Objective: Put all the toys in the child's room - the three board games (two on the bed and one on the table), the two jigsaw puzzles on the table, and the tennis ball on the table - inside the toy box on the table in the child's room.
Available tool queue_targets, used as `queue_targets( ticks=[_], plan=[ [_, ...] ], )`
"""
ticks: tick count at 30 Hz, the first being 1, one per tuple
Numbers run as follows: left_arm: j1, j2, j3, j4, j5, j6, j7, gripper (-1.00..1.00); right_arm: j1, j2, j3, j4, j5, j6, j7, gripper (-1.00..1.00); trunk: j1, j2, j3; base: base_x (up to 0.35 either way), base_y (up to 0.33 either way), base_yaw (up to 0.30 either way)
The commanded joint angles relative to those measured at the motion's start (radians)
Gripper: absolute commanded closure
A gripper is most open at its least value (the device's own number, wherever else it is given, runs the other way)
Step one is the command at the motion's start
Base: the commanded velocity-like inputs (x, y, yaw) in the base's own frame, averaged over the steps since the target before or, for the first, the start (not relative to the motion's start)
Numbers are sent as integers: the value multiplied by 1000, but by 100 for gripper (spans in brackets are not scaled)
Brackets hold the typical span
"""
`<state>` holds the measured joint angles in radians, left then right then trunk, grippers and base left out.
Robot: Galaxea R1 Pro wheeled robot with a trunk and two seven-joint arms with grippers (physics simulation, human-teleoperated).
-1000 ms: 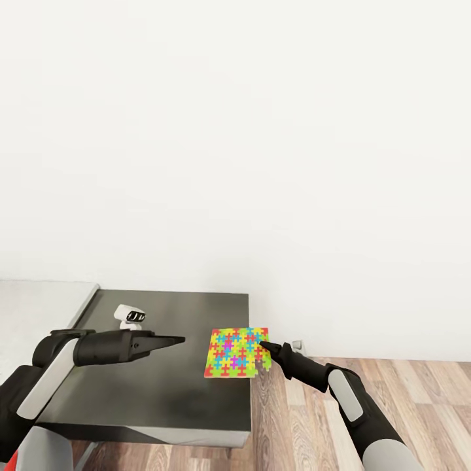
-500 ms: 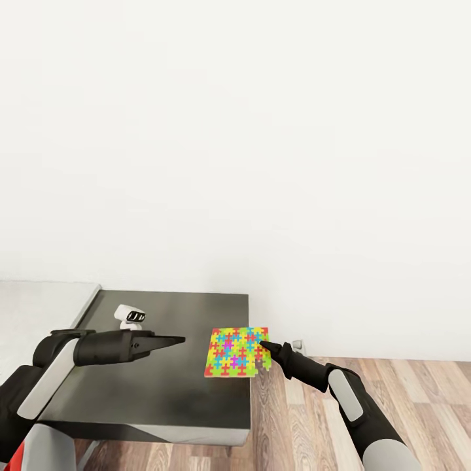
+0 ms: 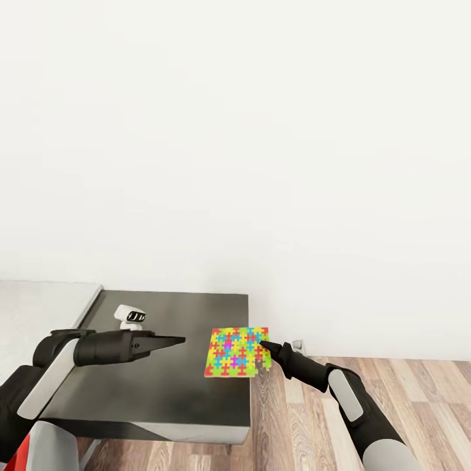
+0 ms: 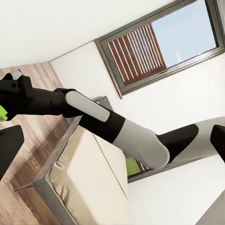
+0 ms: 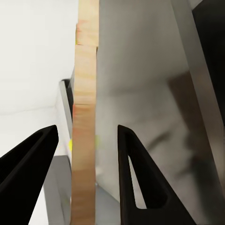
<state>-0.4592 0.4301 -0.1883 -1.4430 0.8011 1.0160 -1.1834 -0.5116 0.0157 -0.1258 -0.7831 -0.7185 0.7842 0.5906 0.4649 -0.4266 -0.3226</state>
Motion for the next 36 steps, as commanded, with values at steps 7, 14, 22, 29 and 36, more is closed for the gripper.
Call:
queue_targets(
  ticks=[7, 14, 22, 29, 36],
  plan=[
    [-1, 1, -2, 0, 3, 6, -1, -100, -1, 1, -5, 0, 2, 6, 3, 100, -15, 27, 11, 0, 0, 0],
    [-1, 0, -2, 0, 3, 6, 0, -100, -1, 1, -5, 0, 2, 6, 3, 100, -15, 27, 11, 0, 0, 0],
    [-1, 0, -2, 0, 3, 6, 1, -100, -1, 1, -5, -1, 2, 6, 3, 100, -15, 27, 11, 0, 0, 0],
    [-1, -1, -2, 1, 2, 6, 1, -100, -1, 1, -4, 0, 2, 4, 3, 100, -15, 27, 16, 0, 0, 0],
    [-1, -1, -2, 1, 1, 5, 1, -100, -1, 1, -3, 0, 2, -22, 2, 100, -15, 27, 26, 0, 0, 0]
  ],
)
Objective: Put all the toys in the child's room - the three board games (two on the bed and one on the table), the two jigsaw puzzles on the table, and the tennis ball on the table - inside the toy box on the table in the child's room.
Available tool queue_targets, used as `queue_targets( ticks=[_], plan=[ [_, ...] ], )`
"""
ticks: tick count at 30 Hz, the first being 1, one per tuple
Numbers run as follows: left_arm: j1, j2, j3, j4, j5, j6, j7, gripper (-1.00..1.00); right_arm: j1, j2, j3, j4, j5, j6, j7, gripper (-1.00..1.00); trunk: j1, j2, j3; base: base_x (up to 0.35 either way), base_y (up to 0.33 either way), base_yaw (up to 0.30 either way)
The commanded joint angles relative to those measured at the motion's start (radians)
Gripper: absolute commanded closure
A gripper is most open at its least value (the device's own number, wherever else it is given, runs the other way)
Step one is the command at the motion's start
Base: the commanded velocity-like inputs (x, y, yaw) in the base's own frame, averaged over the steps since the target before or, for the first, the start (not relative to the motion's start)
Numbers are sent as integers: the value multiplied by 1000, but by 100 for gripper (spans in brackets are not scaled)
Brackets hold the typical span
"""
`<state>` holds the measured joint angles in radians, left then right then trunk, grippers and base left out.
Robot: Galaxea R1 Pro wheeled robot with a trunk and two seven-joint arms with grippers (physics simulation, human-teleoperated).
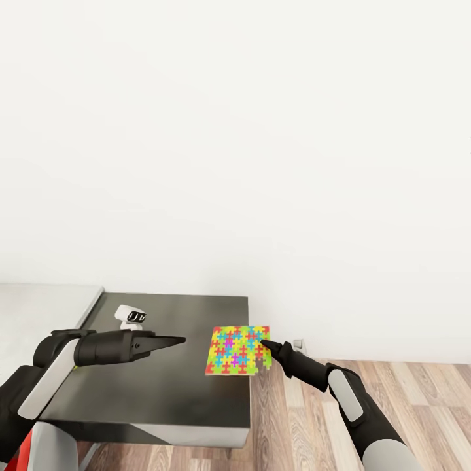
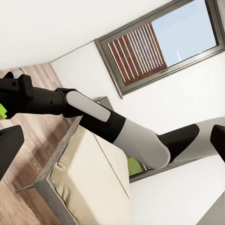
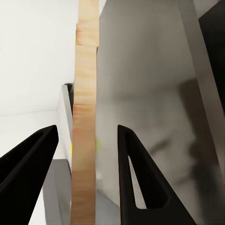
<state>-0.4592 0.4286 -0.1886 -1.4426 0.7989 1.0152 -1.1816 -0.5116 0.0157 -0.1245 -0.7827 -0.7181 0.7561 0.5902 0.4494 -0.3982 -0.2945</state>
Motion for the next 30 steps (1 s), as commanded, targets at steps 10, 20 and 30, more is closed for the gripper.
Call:
queue_targets(
  ticks=[10, 20, 30],
  plan=[
    [-1, 1, -2, 0, 3, 5, 0, -100, -1, 1, -4, 0, 2, -1, 3, 100, 1, -2, 14, 0, 0, 0],
    [-1, 1, -2, 0, 3, 5, 6, -100, -1, 1, -3, 0, 2, -1, 3, 100, 1, -2, 30, 0, 0, 0],
    [-1, 1, -2, 0, 1, 5, 7, -100, -1, 1, -2, 0, 3, -1, 3, 100, 1, -2, 46, 0, 0, 0]
  ],
)
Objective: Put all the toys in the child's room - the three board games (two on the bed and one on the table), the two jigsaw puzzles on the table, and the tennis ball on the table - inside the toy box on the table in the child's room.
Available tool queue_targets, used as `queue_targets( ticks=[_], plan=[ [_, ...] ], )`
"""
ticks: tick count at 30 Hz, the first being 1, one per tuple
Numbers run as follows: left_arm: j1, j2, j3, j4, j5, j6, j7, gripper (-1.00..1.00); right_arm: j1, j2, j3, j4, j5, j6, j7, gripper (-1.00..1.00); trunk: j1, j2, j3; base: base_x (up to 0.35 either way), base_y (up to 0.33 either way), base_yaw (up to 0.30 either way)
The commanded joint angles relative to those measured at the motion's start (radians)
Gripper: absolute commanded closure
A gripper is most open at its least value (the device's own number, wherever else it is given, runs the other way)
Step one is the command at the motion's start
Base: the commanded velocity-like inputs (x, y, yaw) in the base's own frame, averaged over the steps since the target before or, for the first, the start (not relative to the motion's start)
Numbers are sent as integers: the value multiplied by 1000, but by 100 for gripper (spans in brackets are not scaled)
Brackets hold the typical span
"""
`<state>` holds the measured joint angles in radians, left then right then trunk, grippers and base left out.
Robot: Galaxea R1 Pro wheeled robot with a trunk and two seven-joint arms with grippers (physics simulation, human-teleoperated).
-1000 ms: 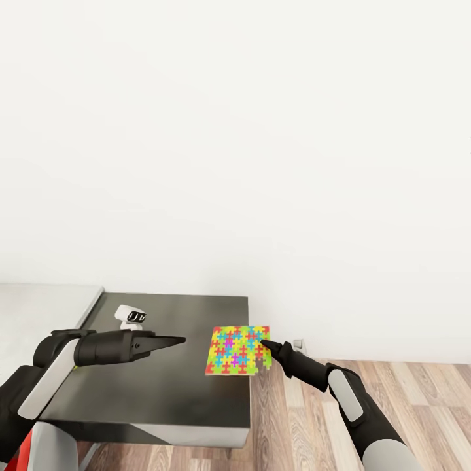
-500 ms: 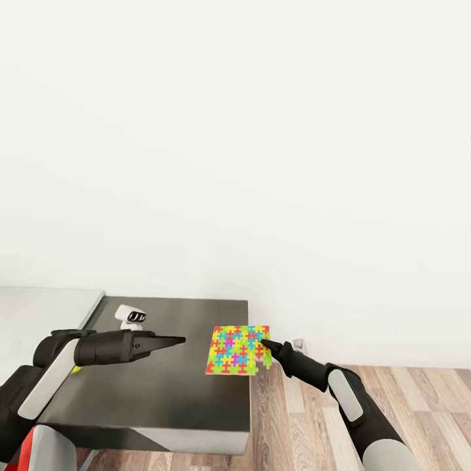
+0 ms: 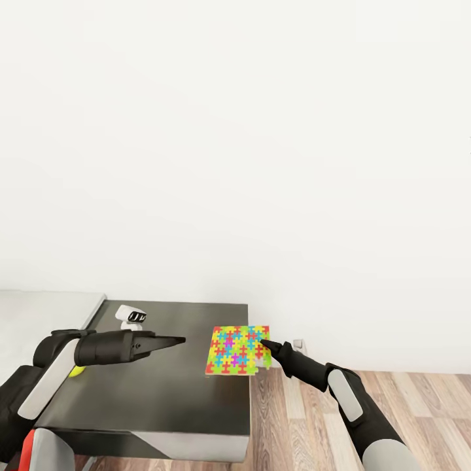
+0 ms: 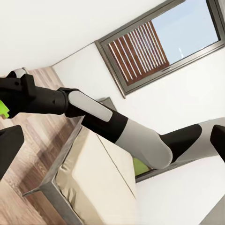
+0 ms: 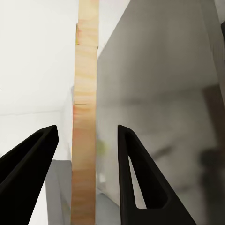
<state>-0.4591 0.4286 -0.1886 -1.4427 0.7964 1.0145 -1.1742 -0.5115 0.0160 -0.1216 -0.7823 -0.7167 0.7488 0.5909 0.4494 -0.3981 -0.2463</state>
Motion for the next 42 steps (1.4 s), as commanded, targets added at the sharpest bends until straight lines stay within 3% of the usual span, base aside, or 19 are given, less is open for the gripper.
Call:
queue_targets(
  ticks=[1, 42],
  plan=[
    [-1, 1, -2, 0, 3, 6, -1, -100, -1, 1, -4, 0, 2, 6, 3, 100, 1, -2, 0, 0, 0, 0],
    [-1, 1, -2, 0, 0, 7, 25, -100, -1, 2, -1, -2, 2, 3, 0, 100, 1, -2, 66, 0, 0, 0]
  ],
)
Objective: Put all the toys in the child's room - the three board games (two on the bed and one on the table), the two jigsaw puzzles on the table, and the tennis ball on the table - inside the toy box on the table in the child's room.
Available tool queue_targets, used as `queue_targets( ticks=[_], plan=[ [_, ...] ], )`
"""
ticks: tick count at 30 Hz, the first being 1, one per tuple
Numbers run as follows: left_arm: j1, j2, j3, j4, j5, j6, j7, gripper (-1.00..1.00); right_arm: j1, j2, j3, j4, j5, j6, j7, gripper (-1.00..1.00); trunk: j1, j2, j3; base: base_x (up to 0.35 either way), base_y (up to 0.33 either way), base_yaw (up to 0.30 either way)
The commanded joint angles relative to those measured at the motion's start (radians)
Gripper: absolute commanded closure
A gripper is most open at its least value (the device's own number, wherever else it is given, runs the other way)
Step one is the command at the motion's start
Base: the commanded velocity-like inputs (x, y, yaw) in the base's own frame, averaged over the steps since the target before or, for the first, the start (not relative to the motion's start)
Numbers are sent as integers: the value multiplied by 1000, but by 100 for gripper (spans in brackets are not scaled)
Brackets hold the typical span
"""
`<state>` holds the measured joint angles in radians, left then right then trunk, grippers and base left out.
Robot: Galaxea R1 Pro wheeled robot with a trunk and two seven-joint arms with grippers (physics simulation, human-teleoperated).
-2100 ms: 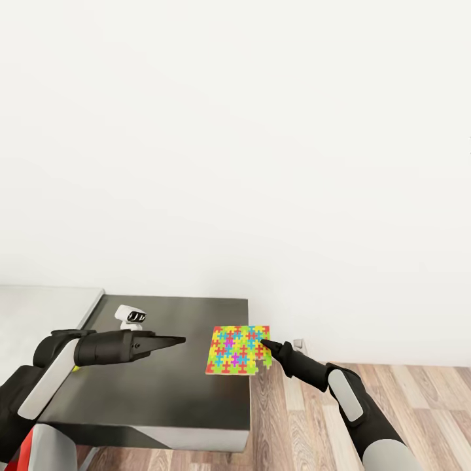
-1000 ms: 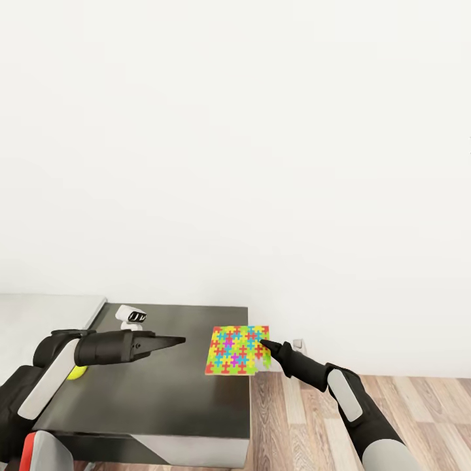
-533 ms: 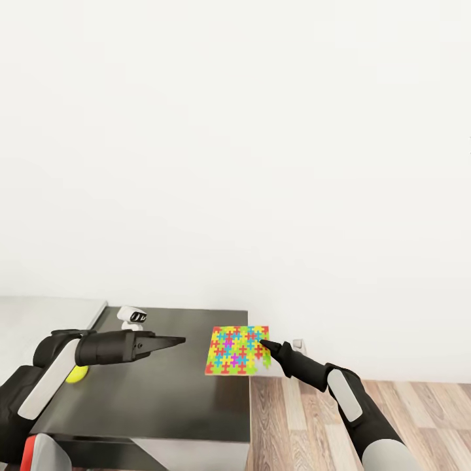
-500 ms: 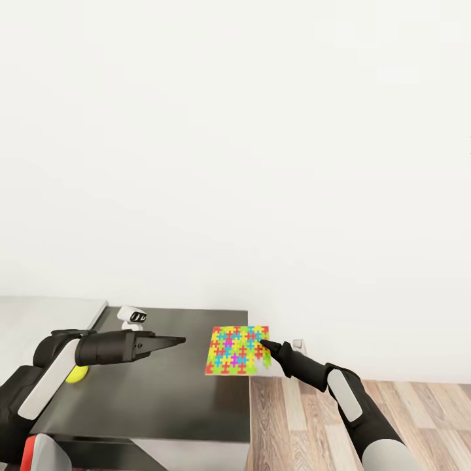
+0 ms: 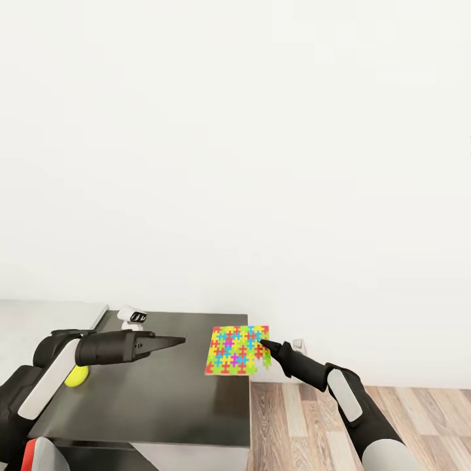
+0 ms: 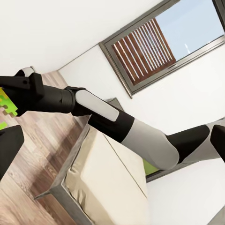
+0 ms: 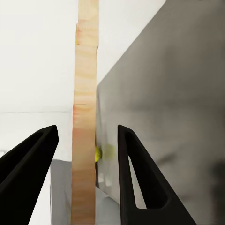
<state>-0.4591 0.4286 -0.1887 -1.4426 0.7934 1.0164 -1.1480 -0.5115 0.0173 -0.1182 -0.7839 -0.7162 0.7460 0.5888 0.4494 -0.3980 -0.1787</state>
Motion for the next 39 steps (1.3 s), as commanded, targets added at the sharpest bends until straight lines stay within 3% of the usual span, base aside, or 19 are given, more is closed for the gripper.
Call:
queue_targets(
  ticks=[1, 39],
  plan=[
    [-1, 1, -2, 0, 3, 5, -1, -100, -1, 1, -4, 0, 1, 5, 2, 100, 1, -2, 0, -56, 0, 0],
    [-2, 0, -2, 0, 4, 5, 51, -100, -1, 0, -3, 2, 4, -18, -2, 100, 1, -2, 61, -31, 0, 0]
  ],
)
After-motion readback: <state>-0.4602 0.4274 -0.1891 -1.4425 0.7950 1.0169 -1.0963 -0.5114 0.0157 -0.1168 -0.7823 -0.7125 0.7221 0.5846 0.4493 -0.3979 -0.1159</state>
